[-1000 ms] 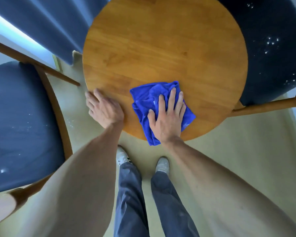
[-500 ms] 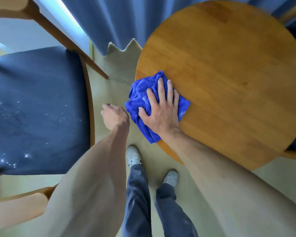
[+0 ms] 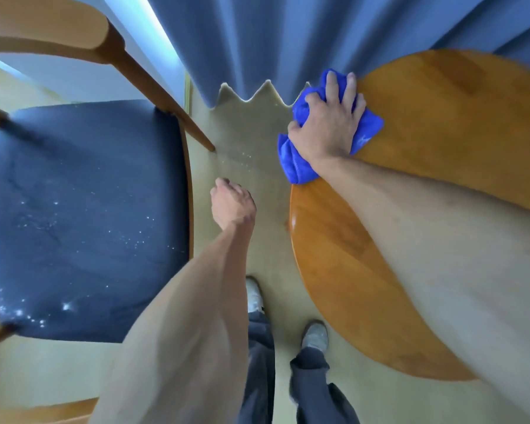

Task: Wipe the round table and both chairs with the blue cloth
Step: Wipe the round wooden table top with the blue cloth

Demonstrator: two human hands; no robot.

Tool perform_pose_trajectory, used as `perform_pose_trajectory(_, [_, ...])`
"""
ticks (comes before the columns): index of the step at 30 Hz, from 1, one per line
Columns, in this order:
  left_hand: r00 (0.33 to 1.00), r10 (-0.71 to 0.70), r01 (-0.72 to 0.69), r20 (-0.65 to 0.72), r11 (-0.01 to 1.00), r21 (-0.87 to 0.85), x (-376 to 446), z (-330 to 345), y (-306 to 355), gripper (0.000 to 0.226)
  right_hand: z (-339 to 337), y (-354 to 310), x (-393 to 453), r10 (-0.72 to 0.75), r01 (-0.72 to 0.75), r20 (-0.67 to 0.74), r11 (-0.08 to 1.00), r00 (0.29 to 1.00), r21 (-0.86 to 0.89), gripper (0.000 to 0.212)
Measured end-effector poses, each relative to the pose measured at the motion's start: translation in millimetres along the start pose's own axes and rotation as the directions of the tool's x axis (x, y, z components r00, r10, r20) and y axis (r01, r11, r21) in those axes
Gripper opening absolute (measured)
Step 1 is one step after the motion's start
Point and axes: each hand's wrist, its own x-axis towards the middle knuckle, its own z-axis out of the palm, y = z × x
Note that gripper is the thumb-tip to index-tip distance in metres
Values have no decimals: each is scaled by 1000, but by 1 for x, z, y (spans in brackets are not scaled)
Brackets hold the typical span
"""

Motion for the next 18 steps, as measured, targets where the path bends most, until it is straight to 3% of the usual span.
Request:
perform_pose_trajectory(7, [988, -141, 145, 63, 988, -60, -15, 8, -14, 31, -7, 5, -1, -19, 18, -27, 999, 999, -26, 41])
perform_pose_trajectory(13, [953, -279, 292, 114, 949, -116, -62, 22, -37, 35, -14, 13, -37, -233, 235, 52, 971, 971, -30, 44])
perform_pose_trajectory(18, [937, -333, 347, 103, 924, -162, -99, 29, -60, 36, -10, 11, -114, -437, 438, 127, 899, 891, 15, 38])
